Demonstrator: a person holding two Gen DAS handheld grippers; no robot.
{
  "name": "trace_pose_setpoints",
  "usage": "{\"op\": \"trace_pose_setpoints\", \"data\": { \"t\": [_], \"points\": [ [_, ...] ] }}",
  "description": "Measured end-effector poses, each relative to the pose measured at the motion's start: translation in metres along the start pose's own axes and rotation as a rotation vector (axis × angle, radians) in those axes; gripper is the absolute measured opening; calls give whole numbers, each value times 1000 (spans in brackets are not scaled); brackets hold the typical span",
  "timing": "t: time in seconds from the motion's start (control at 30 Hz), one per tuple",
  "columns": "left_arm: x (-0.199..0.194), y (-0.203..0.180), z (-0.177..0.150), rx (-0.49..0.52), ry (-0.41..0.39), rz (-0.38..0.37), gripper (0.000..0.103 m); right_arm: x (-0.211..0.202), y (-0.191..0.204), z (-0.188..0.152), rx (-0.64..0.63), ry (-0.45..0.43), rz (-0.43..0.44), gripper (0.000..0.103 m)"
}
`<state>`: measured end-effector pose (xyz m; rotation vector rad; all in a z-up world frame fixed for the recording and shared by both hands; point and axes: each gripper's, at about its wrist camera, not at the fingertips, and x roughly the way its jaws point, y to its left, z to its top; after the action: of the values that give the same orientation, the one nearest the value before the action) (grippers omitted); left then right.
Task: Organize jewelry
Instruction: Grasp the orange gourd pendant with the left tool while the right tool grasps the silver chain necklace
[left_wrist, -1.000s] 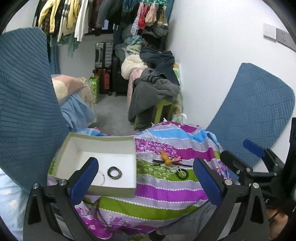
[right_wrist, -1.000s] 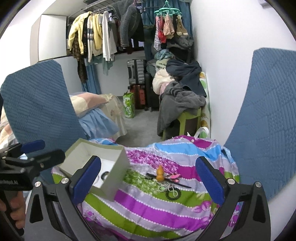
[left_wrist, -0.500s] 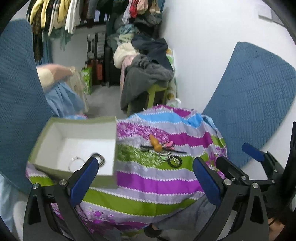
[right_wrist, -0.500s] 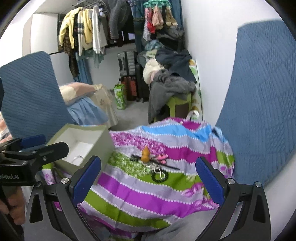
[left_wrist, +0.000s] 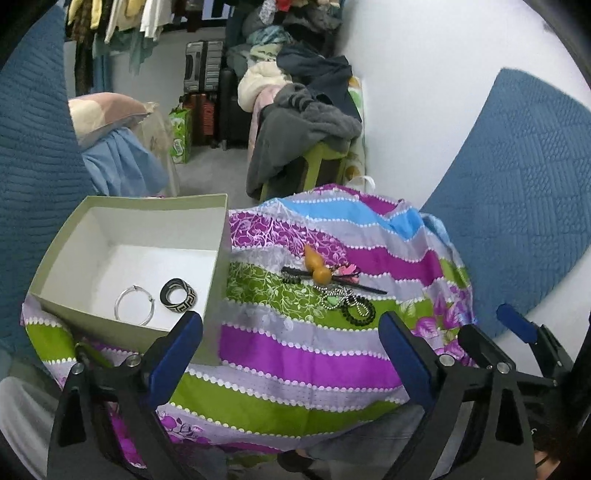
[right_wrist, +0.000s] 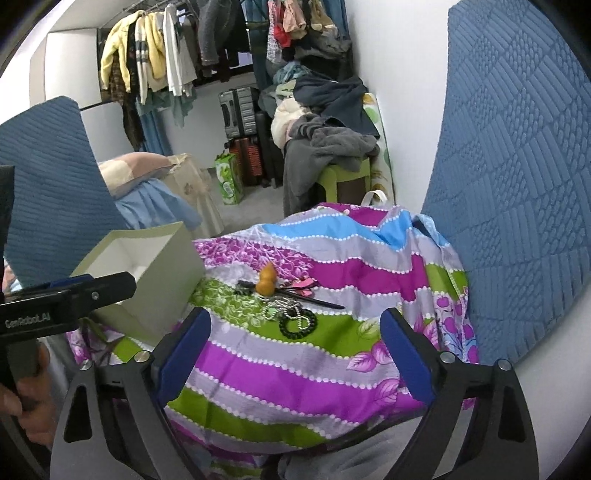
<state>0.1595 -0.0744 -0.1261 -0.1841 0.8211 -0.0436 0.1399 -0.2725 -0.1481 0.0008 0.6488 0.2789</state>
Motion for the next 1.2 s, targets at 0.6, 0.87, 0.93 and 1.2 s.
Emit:
{"op": "trace_pose_setpoints", "data": {
  "t": [0.6, 0.87, 0.93, 1.2],
  "points": [
    [114, -7, 27, -61, 154, -152, 55, 104, -18, -7, 3, 132, 230, 47],
    [170, -11, 41, -107, 230, -239, 52, 165, -27, -10, 20, 227, 283, 43],
    [181, -10, 43, -124, 239, -252, 52, 177, -26, -12, 9, 246, 300, 43],
    [211, -3, 45, -145, 282, -279, 44, 200, -25, -12, -1, 251, 312, 42]
  ]
}}
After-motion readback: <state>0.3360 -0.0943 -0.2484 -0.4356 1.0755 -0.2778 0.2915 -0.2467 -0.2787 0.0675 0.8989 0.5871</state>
